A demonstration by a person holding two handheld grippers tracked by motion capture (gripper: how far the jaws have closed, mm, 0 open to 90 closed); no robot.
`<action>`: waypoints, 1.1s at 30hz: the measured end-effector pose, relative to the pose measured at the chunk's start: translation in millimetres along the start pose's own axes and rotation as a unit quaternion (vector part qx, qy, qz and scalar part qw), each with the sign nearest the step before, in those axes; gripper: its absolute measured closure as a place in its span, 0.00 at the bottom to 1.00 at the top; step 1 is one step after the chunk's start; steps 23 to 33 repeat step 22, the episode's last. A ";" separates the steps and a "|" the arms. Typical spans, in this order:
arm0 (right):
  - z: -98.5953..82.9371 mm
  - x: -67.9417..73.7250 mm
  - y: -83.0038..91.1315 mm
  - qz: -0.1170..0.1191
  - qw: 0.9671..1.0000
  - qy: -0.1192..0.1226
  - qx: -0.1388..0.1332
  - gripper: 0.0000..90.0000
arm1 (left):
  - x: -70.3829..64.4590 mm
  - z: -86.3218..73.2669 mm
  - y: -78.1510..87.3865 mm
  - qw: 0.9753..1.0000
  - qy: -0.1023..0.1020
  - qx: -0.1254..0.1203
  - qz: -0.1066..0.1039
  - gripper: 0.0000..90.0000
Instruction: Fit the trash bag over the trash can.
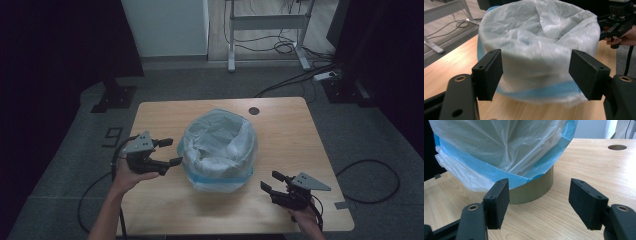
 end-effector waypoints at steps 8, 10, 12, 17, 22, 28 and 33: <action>-0.1 -2.2 0.2 -0.004 1.000 0.001 0.000 0.36 | -3.9 -33.2 9.5 1.000 0.019 0.000 0.014 0.30; 0.1 -2.5 0.1 -0.004 1.000 0.001 0.000 0.36 | -4.1 -38.1 10.3 1.000 0.022 0.001 0.015 0.30; 0.1 -2.9 0.0 -0.005 1.000 0.001 0.000 0.36 | -3.9 -40.3 11.1 1.000 0.025 0.001 0.016 0.30; 0.6 -3.1 -0.1 -0.006 1.000 0.003 -0.001 0.36 | -4.8 -38.9 12.7 1.000 0.025 -0.002 0.018 0.30; -0.1 -4.6 -0.4 -0.005 1.000 0.001 -0.001 0.36 | -4.6 -38.9 11.3 1.000 0.025 0.000 0.018 0.29; -0.1 -4.6 -0.4 -0.005 1.000 0.001 -0.001 0.36 | -4.6 -38.9 11.3 1.000 0.025 0.000 0.018 0.29; -0.1 -4.6 -0.4 -0.005 1.000 0.001 -0.001 0.36 | -4.6 -38.9 11.3 1.000 0.025 0.000 0.018 0.29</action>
Point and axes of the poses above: each handheld gripper's, and its own axes: y roughly backward along the jaws, z roughly out of its top, x roughly to its left, the point moved 3 cm from there along -y, roughly forward along the jaws, and after that the axes turned 2 degrees about -z, right-handed, at the moved point
